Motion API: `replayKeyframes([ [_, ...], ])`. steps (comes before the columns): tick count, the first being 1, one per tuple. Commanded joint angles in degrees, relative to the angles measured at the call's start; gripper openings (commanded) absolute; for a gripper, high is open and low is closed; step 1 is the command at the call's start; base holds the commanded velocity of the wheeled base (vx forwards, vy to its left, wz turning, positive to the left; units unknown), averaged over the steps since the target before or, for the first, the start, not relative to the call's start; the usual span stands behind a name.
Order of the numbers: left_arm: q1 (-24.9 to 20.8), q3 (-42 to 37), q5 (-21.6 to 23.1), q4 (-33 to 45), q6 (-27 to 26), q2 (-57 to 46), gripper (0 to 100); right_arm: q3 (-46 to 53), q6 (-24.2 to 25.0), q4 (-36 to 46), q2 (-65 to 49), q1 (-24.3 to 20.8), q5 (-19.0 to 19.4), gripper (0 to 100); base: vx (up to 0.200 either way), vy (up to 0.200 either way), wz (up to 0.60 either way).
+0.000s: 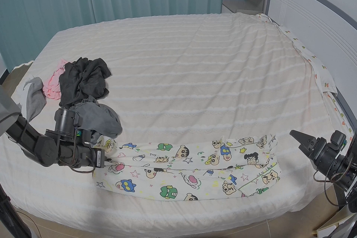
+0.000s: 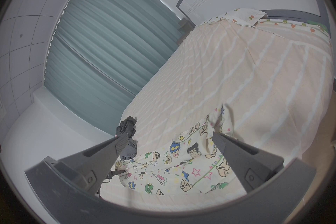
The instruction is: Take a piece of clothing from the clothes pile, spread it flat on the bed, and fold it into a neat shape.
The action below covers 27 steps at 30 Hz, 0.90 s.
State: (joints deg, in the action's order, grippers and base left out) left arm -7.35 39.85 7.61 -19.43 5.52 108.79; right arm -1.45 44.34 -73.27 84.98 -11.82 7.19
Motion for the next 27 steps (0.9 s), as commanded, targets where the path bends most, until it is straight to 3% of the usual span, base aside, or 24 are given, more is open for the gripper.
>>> replayKeyframes([
  [1,4.27,-2.59,2.41,0.1,-2.09,-3.23,0,0.04,-0.04,-0.04,0.1,-0.04,0.01,100,0.0,0.0,0.0],
  [6,8.05,-3.9,4.26,0.1,-2.53,-4.64,0,0.04,0.05,-0.04,0.1,-0.04,0.01,100,0.0,0.0,0.0],
  [16,24.58,-3.99,11.73,3.52,-9.74,-6.92,0,0.04,0.05,-0.04,0.1,0.14,0.01,100,0.0,0.0,0.0],
  [20,29.94,-3.64,14.01,3.61,-10.36,-6.92,0,0.04,0.14,-0.04,0.1,0.14,0.01,100,0.0,0.0,0.0],
  [27,35.3,-0.74,16.12,6.42,-10.36,-6.92,0,0.04,0.14,-0.04,0.1,0.22,0.01,100,0.0,0.0,0.0],
])
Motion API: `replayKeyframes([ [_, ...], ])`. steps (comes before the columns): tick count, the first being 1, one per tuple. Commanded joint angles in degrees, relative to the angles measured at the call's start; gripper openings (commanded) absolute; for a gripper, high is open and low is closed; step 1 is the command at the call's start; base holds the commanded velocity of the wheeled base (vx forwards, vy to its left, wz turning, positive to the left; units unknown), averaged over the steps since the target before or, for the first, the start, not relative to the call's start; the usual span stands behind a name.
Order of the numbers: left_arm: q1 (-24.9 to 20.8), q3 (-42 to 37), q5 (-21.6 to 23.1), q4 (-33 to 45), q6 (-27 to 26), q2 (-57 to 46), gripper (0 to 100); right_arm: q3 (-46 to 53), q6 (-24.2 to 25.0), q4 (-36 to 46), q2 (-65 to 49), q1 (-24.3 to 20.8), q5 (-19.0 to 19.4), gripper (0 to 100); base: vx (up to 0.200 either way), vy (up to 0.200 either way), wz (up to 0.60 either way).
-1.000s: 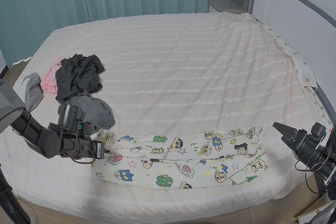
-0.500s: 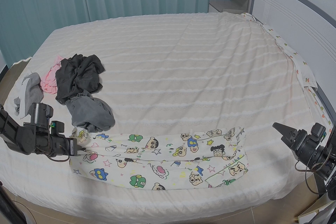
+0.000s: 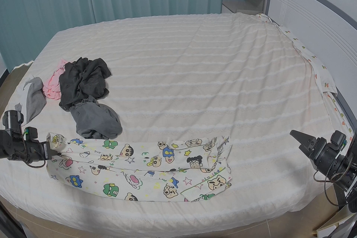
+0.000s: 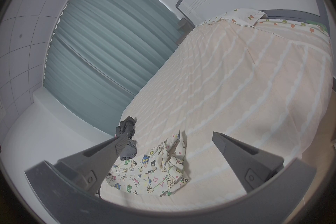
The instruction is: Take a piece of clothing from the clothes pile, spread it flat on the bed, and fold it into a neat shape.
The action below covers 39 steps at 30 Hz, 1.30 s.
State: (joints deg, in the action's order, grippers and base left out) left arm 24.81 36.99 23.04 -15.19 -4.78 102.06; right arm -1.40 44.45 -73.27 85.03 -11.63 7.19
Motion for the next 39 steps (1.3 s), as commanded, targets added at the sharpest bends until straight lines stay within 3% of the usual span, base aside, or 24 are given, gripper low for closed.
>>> replayKeyframes([
  [1,3.14,2.13,0.69,2.18,-0.06,-0.19,0,0.0,0.03,-0.04,0.05,0.03,0.01,100,0.0,0.0,0.0],
  [4,2.61,4.15,1.57,8.25,0.21,-2.04,0,0.0,0.03,-0.04,0.05,0.2,0.1,100,0.0,0.0,0.0],
  [7,-1.43,4.32,2.01,10.71,1.18,-4.59,0,0.0,0.11,-0.04,0.05,0.2,0.1,100,0.0,0.0,0.0],
  [10,-7.05,4.76,1.39,11.06,7.24,-8.19,0,-0.09,0.73,-0.04,0.14,0.12,0.19,100,0.0,0.0,0.0],
  [11,-7.05,4.76,1.39,11.06,7.24,-8.19,0,-0.09,0.73,-0.04,0.14,0.12,0.19,100,0.0,0.0,0.0],
  [12,-10.31,5.46,1.04,11.32,11.19,-9.86,0,-0.09,0.82,-0.04,0.22,0.12,0.19,100,0.0,0.0,0.0],
  [13,-14.61,6.7,-0.8,12.29,15.33,-11.36,0,-0.09,0.82,-0.04,0.31,0.2,0.19,100,0.0,0.0,0.0],
  [15,-19.09,8.72,-4.93,13.87,17.79,-12.24,0,-0.09,0.82,-0.04,0.49,0.2,0.1,100,0.0,0.0,0.0],
  [19,-27.44,11.35,-12.14,15.1,18.75,-12.06,0,0.0,0.9,-0.04,1.02,0.2,0.19,100,0.0,0.0,0.0],
  [23,-36.41,13.02,-17.33,15.01,22.27,-11.88,0,-0.09,0.9,-0.39,3.83,0.2,0.19,100,0.0,0.0,0.0],
  [24,-36.76,13.2,-17.59,15.01,22.36,-11.8,0,0.0,0.9,-0.47,4.0,0.2,0.19,100,0.0,0.0,0.0],
  [26,-42.83,14.87,-21.9,15.01,24.11,-10.74,0,-0.09,0.9,-0.56,4.88,0.2,0.1,100,0.0,0.0,0.0],
  [29,-48.1,17.15,-26.12,14.75,24.38,-8.19,0,-0.09,0.9,-0.56,4.79,0.2,0.19,100,0.0,0.0,0.0],
  [33,-53.02,20.76,-28.23,14.57,25.52,-4.76,0,-0.09,0.9,-0.56,4.79,0.2,0.1,100,0.0,0.0,0.0],
  [39,-60.32,28.93,-33.32,14.57,31.15,2.53,0,0.0,0.9,-0.56,4.88,0.2,0.1,100,0.0,0.0,0.0],
])
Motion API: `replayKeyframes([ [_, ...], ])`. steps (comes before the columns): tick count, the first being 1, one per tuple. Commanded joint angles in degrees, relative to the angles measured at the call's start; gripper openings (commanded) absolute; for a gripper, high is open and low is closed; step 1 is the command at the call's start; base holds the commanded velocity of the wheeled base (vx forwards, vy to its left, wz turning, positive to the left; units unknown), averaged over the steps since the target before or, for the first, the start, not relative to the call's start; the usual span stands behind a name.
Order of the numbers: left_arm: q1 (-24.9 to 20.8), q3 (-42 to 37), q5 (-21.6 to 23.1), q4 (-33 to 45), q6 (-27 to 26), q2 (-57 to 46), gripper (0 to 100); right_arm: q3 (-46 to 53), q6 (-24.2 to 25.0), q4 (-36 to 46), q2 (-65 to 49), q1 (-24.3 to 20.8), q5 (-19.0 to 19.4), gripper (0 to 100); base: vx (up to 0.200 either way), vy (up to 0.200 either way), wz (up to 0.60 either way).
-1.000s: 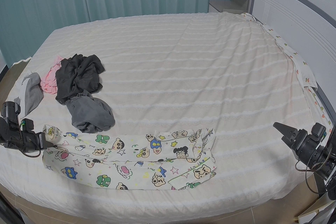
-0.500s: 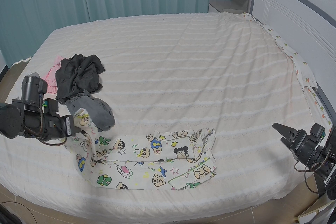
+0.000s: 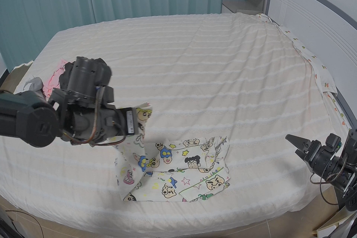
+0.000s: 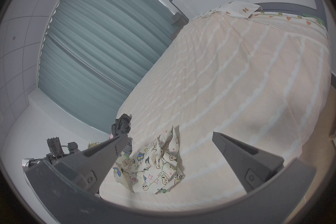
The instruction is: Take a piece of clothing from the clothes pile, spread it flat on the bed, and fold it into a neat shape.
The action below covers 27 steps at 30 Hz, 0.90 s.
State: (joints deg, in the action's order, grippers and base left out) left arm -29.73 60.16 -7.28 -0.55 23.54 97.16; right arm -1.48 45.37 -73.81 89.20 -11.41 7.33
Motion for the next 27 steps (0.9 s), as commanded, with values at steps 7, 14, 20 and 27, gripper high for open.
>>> replayKeyframes([
  [7,-13.16,10.42,-3.18,-1.82,7.31,12.79,0,0.07,-0.11,-0.01,0.8,-0.02,-0.03,100,0.0,0.0,0.0],
  [14,-16.23,10.42,-3.09,-9.38,7.66,16.66,0,0.07,-0.11,0.07,0.89,-0.02,-0.03,100,0.0,0.0,0.0],
  [20,-16.5,9.45,-0.54,-12.37,10.47,16.66,0,0.07,-0.11,0.07,0.98,-0.02,-0.03,100,0.0,0.0,0.0],
  [27,-16.94,9.1,3.76,-15.36,12.76,16.66,0,0.16,-0.11,0.07,1.07,-0.02,-0.03,100,0.0,0.0,0.0],
])
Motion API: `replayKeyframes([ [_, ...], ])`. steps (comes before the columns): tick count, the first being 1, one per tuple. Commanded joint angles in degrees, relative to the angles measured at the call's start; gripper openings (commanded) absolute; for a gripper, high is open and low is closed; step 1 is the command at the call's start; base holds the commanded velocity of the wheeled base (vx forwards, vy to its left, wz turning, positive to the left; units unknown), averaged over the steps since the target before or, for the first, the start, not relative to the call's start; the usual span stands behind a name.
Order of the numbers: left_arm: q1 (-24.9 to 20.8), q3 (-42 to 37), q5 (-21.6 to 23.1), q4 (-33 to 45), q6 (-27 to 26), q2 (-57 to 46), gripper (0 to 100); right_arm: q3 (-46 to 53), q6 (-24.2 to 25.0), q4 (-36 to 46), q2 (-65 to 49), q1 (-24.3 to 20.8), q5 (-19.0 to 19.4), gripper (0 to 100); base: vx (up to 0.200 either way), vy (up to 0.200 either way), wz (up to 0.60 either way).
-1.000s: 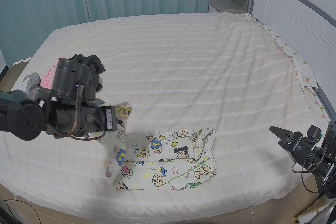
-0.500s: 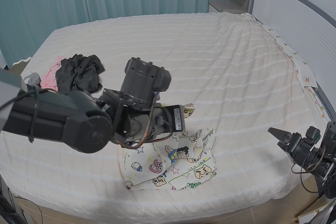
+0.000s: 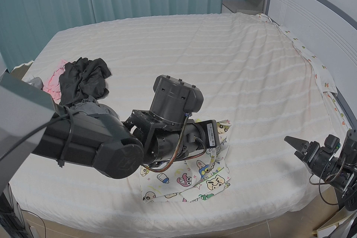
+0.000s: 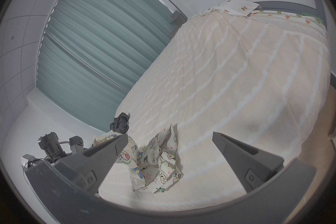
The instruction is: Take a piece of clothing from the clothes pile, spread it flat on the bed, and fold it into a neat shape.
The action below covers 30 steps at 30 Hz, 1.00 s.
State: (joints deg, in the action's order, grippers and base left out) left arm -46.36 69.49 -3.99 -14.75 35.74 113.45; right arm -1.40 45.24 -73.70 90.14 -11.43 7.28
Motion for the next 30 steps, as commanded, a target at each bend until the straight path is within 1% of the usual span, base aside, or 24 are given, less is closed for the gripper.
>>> replayKeyframes([
  [1,-0.31,-0.23,0.56,-1.42,0.56,0.37,0,0.08,0.02,-0.04,0.13,0.01,0.02,100,0.0,0.0,0.0],
  [4,-0.31,-0.32,0.65,-1.77,0.64,0.46,0,0.08,0.02,-0.04,0.13,0.01,0.02,100,0.0,0.0,0.0],
  [5,-0.31,-0.32,0.56,-1.86,0.64,0.55,100,0.17,0.02,-0.04,0.13,0.01,0.02,100,0.0,0.0,0.0],
  [7,-0.31,-0.32,0.38,-3.0,1.43,0.81,100,0.17,0.02,-0.04,0.39,0.01,0.02,100,0.0,0.0,0.0],
  [12,-0.31,-0.14,-0.5,-5.99,1.43,1.34,100,0.17,0.02,-0.04,0.57,-0.08,0.02,100,0.0,0.0,0.0],
  [14,-0.31,-0.05,-1.99,-7.05,1.35,1.69,100,0.17,0.02,-0.04,0.48,-0.08,0.02,100,0.0,0.0,0.0],
  [15,-0.31,-0.05,-1.99,-7.05,1.35,1.69,100,0.17,0.02,-0.04,0.48,-0.08,0.02,100,0.0,0.0,0.0],
  [16,-0.31,0.12,-3.75,-7.93,1.35,1.43,100,0.26,0.02,-0.04,0.57,-0.08,0.02,100,0.0,0.0,0.0],
  [19,0.48,-0.58,-4.36,-7.57,1.35,0.37,100,0.61,0.02,-0.04,0.57,-0.17,0.02,100,0.0,0.0,0.0],
  [20,1.54,-1.81,-4.36,-7.49,1.52,-1.47,100,0.7,0.02,-0.04,0.48,-0.25,0.02,100,0.0,0.0,0.0],
  [21,3.56,-4.8,-4.01,-7.49,1.7,-4.72,100,0.7,-0.06,-0.04,0.3,-0.52,0.02,100,0.0,0.0,0.0],
  [23,6.63,-10.69,-1.99,-7.75,1.7,-10.09,100,0.61,-0.06,-0.04,0.04,-0.87,0.02,100,0.0,0.0,0.0],
  [24,6.63,-10.69,-1.99,-7.75,1.7,-10.09,100,0.61,-0.06,-0.04,0.04,-0.87,0.02,100,0.0,0.0,0.0],
  [25,10.68,-17.46,1.96,-7.66,1.7,-15.8,100,-0.53,-0.15,-0.04,0.48,-2.19,-0.16,100,0.0,0.0,0.0],
  [26,13.05,-21.41,3.99,-7.84,1.79,-18.96,100,-1.59,-0.33,0.05,0.74,-3.33,-0.42,100,0.0,0.0,0.0],
  [28,17.27,-28.44,7.33,-7.93,2.05,-23.89,100,-4.14,-0.42,0.76,1.36,-5.62,-1.13,100,0.0,0.0,0.0],
  [29,19.55,-31.78,8.56,-8.1,2.49,-25.73,100,-5.81,-0.68,1.55,1.88,-7.37,-2.09,100,0.0,0.0,0.0],
  [30,20.43,-33.19,8.91,-8.1,2.84,-26.43,100,-6.42,-0.68,2.07,2.06,-8.16,-2.62,100,0.0,0.0,0.0],
])
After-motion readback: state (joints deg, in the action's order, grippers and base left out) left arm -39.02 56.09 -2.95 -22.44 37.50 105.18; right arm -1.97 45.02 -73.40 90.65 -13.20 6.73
